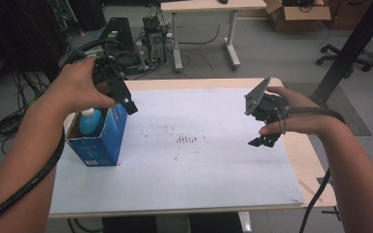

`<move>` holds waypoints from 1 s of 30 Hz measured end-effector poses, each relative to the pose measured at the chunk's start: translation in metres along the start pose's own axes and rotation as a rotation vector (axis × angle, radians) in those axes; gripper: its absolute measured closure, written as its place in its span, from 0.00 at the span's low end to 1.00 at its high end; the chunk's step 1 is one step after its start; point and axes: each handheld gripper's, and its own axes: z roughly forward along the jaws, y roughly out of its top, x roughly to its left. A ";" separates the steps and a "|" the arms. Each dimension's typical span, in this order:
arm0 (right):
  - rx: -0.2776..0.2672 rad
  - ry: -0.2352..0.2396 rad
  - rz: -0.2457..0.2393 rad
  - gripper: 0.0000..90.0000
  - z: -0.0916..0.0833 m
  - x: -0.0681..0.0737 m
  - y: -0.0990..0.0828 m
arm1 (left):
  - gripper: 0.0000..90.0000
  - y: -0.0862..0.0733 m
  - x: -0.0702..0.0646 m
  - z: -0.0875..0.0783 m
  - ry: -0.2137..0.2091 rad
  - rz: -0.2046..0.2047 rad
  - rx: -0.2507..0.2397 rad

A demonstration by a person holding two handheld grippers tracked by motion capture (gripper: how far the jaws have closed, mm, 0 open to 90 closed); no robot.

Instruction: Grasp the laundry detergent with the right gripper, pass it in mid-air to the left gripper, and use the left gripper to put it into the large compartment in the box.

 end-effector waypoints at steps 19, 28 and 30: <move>0.058 0.035 -0.017 0.04 0.007 -0.001 0.011 | 0.00 0.043 -0.052 0.028 -0.122 0.396 0.092; 0.086 0.047 -0.010 0.04 0.010 -0.009 0.009 | 0.00 0.049 -0.054 0.048 -0.122 0.432 0.140; 0.092 0.051 -0.012 0.04 0.012 -0.012 0.009 | 0.00 0.050 -0.054 0.051 -0.124 0.437 0.143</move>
